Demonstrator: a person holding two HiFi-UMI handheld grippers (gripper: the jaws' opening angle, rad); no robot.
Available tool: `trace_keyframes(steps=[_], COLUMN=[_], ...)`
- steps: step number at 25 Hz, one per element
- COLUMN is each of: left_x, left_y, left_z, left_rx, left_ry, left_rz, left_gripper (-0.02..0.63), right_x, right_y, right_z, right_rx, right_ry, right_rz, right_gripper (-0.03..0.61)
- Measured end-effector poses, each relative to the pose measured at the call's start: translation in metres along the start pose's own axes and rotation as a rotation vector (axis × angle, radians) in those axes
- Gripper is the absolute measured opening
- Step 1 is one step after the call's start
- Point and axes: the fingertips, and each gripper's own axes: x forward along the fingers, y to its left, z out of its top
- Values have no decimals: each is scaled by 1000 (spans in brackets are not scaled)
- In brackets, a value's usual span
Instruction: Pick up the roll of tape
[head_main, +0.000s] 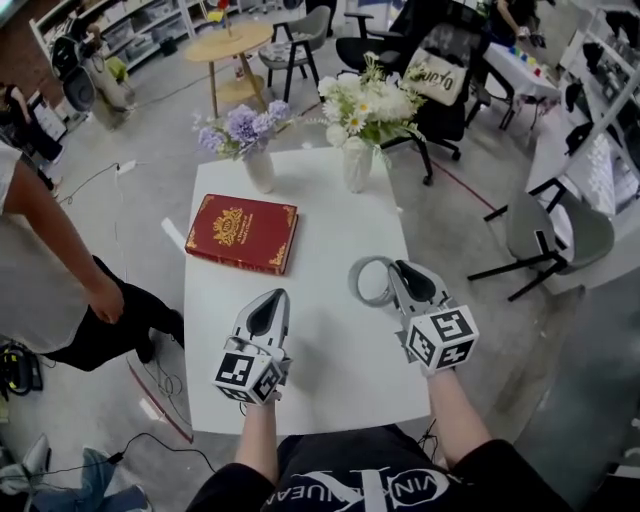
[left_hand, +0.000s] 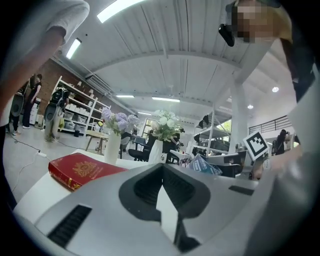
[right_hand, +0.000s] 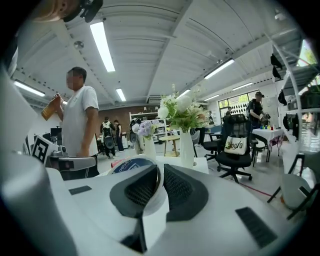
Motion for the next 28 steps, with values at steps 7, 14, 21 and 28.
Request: trace_keyframes(steps=[7, 14, 21, 28], left_x=[-10, -18, -27, -34], left_y=[-3, -6, -3, -4], left_z=[21, 36, 49, 62], left_rx=[22, 42, 62, 68], left_ry=[-37, -64, -93, -119], left_rz=[10, 14, 30, 40], left_gripper=[2, 2, 2, 2], right_x=[-14, -23, -32, -40], right_y=[11, 22, 27, 33], right_z=[18, 34, 44, 54], right_rx=[-23, -39, -46, -58], right_ry=[-47, -95, -127, -157], right_rz=[16, 30, 33, 38], right_gripper=[54, 54, 54, 54])
